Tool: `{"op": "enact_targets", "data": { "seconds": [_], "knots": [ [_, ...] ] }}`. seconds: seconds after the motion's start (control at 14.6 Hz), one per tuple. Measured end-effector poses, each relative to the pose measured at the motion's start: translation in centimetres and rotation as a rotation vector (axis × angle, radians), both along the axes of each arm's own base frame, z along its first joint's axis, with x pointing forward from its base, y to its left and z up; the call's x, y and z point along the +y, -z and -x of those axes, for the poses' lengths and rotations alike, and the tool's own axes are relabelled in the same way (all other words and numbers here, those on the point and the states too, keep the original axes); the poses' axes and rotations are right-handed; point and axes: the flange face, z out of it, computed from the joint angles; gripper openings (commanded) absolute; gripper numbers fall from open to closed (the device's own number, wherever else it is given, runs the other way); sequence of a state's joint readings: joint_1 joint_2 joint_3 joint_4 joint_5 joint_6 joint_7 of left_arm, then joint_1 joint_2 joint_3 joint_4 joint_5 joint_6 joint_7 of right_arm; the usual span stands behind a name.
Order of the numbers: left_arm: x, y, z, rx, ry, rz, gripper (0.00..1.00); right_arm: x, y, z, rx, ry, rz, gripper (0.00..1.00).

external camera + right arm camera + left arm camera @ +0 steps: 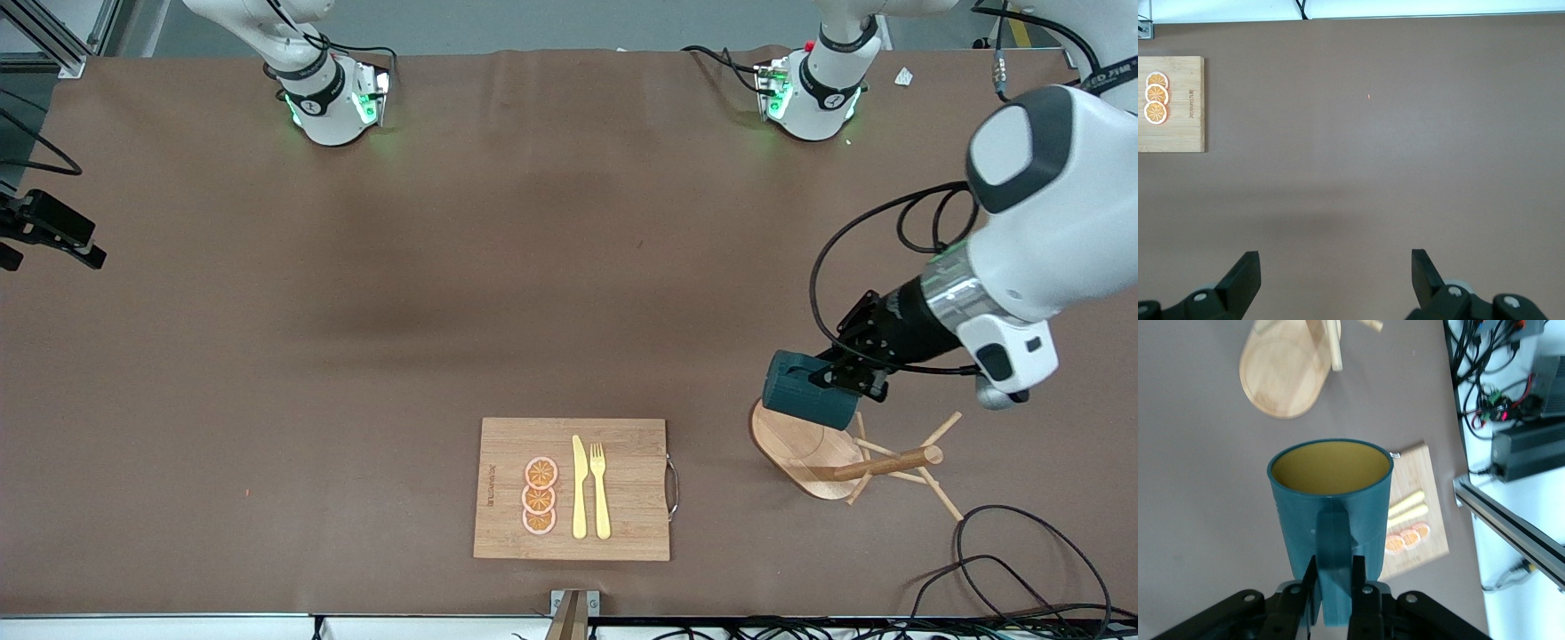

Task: Pass cup and hang on rack
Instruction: 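Lower the mug with the left gripper beside the wooden rack pegs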

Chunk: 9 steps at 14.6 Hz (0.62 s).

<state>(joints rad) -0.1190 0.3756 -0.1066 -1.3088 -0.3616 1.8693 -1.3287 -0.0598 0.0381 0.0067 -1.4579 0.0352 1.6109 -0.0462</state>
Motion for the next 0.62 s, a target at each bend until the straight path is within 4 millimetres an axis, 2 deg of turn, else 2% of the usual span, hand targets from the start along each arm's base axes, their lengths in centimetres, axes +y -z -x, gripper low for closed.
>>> {"op": "enact_targets", "data": {
  "seconds": [0.21,0.62],
  "knots": [
    [3.3,1.7,-1.2,0.015,0.007,0.105,0.00,0.0,0.0,0.0,0.000,0.000,0.000,1.00],
    [6.3,6.8,-3.3,0.071,-0.056,0.228,0.00,0.0,0.0,0.0,0.000,0.000,0.000,1.00]
  ]
}}
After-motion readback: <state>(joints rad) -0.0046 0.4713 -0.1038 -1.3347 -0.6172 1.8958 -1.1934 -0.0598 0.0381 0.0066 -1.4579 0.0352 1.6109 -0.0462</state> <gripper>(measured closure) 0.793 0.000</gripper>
